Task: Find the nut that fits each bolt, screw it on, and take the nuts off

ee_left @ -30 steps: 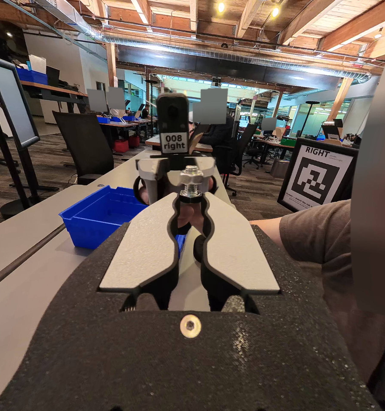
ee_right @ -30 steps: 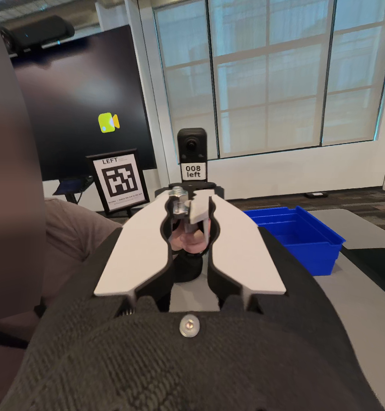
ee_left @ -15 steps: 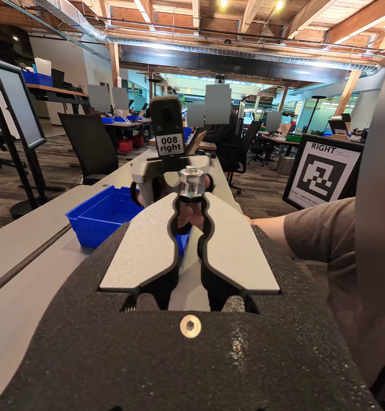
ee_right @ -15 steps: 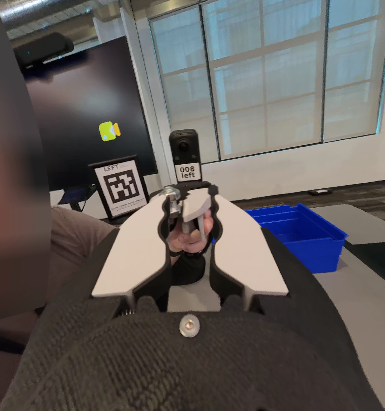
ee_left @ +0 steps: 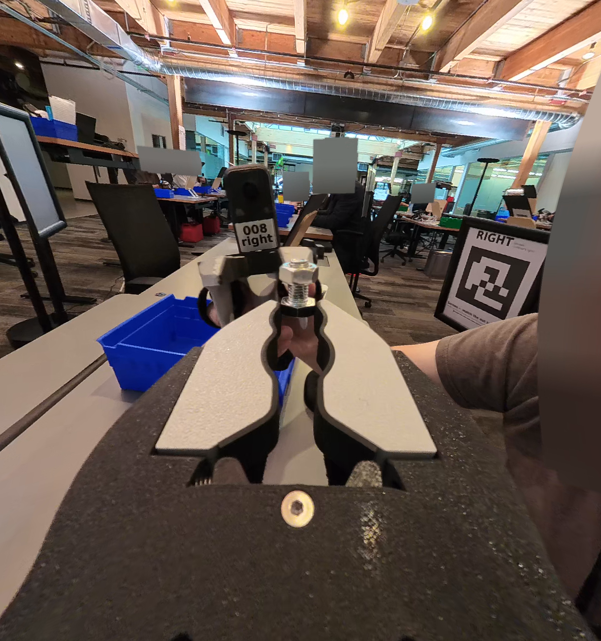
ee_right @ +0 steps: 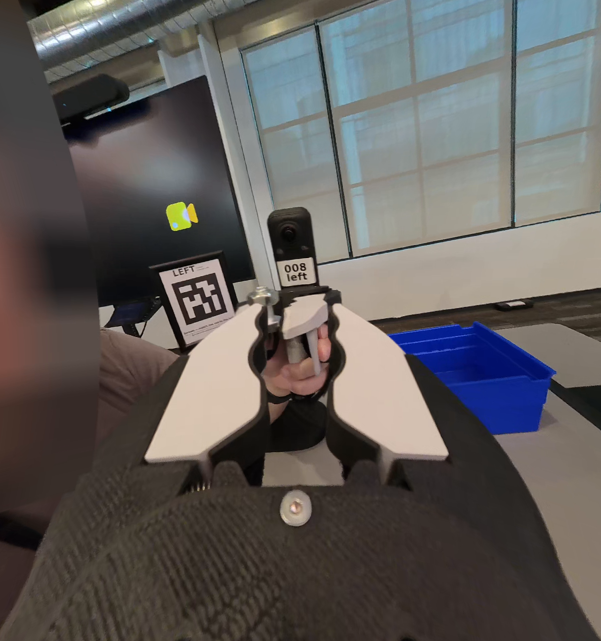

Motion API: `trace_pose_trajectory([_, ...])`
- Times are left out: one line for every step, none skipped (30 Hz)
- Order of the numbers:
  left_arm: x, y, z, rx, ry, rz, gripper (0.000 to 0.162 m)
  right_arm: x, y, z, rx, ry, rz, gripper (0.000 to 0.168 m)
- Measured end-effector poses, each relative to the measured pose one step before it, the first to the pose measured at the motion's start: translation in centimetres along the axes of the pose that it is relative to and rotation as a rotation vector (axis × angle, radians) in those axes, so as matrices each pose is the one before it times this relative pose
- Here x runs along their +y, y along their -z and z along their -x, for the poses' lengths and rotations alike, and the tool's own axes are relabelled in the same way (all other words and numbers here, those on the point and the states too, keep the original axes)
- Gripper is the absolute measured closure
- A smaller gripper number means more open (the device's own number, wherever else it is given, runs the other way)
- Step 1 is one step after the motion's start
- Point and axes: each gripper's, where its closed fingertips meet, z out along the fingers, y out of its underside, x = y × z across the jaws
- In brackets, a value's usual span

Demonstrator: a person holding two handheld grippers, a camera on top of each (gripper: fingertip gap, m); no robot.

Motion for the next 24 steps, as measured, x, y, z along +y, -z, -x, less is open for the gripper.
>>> trace_pose_trajectory([0.058,-0.002,0.125,-0.0088,-0.0071,0.0032,0.144,-0.145,0.025,0.301,-0.0160,0.0000,-0.0040,0.135])
trace_pose_trajectory([0.164,-0.065,0.051,-0.0007,0.0004,0.0087,0.144,-0.116,-0.117,0.428,-0.0151,0.0050,-0.0025,0.134])
trace_pose_trajectory([0.127,-0.079,0.008,0.0029,0.0046,0.0040,0.144,0.057,-0.219,0.405,-0.0070,0.0127,0.0071,0.134])
trace_pose_trajectory([0.082,-0.091,0.014,0.0018,0.0035,-0.0009,0.145,0.230,-0.294,0.294,0.0015,0.0172,0.0164,0.133])
trace_pose_trajectory([0.114,-0.079,0.004,0.0024,0.0035,0.0022,0.145,0.312,-0.306,0.245,0.0021,0.0158,0.0175,0.132])
trace_pose_trajectory([0.121,-0.087,-0.027,0.0027,0.0029,0.0040,0.144,0.278,-0.273,0.193,-0.0013,0.0087,0.0140,0.132])
trace_pose_trajectory([0.053,-0.057,-0.059,0.0024,-0.0004,0.0010,0.145,0.172,-0.160,0.015,0.0035,0.0031,0.0066,0.132])
trace_pose_trajectory([-0.013,-0.029,-0.092,0.0028,-0.0011,-0.0002,0.145,0.045,0.027,-0.270,0.0138,0.0005,-0.0006,0.132])
trace_pose_trajectory([-0.044,0.010,-0.002,-0.0050,-0.0011,0.0000,0.144,-0.053,0.208,-0.334,0.0076,-0.0039,-0.0046,0.130])
trace_pose_trajectory([-0.091,0.068,0.053,-0.0050,-0.0040,-0.0028,0.144,-0.166,0.329,-0.328,0.0003,-0.0130,-0.0084,0.131])
trace_pose_trajectory([-0.133,0.107,-0.101,0.0084,0.0008,-0.0051,0.145,-0.265,0.408,-0.489,0.0126,-0.0173,-0.0135,0.134])
trace_pose_trajectory([-0.063,0.049,-0.066,0.0057,0.0053,0.0013,0.145,-0.319,0.352,-0.408,0.0133,-0.0094,-0.0168,0.135])
trace_pose_trajectory([-0.063,0.047,0.080,-0.0066,-0.0036,-0.0015,0.145,-0.214,0.166,0.005,-0.0026,-0.0012,-0.0097,0.135])
trace_pose_trajectory([0.002,0.019,0.084,-0.0064,-0.0067,-0.0008,0.145,-0.044,-0.066,0.334,-0.0127,0.0053,0.0036,0.135])
trace_pose_trajectory([0.082,-0.024,0.030,0.0007,0.0011,0.0054,0.145,0.113,-0.261,0.539,-0.0152,0.0152,0.0120,0.134])
trace_pose_trajectory([0.048,-0.035,0.033,0.0011,0.0033,0.0008,0.145,0.218,-0.367,0.585,-0.0117,0.0229,0.0162,0.133])
trace_pose_trajectory([0.039,-0.038,0.015,0.0019,0.0034,-0.0014,0.145,0.303,-0.400,0.430,-0.0023,0.0226,0.0196,0.131])
trace_pose_trajectory([0.081,-0.063,-0.008,0.0036,0.0043,0.0023,0.145,0.338,-0.347,0.194,0.0076,0.0176,0.0201,0.130])
trace_pose_trajectory([0.077,-0.053,-0.043,0.0026,0.0015,0.0016,0.145,0.211,-0.208,0.001,0.0126,0.0121,0.0116,0.130])
trace_pose_trajectory([0.018,-0.047,-0.071,0.0020,-0.0009,-0.0002,0.145,-0.013,-0.003,-0.203,0.0153,0.0047,-0.0039,0.131])
trace_pose_trajectory([-0.017,-0.021,-0.121,0.0031,-0.0016,-0.0006,0.145,-0.147,0.193,-0.350,0.0124,-0.0045,-0.0136,0.132])
trace_pose_trajectory([-0.047,0.003,0.011,-0.0053,-0.0008,-0.0009,0.144,-0.160,0.290,-0.293,-0.0027,-0.0148,-0.0111,0.132])
trace_pose_trajectory([-0.133,0.076,0.008,-0.0023,-0.0038,-0.0058,0.145,-0.178,0.324,-0.321,-0.0040,-0.0246,-0.0094,0.133])
trace_pose_trajectory([-0.083,0.076,-0.137,0.0103,0.0016,-0.0010,0.145,-0.281,0.360,-0.468,0.0100,-0.0207,-0.0167,0.135])
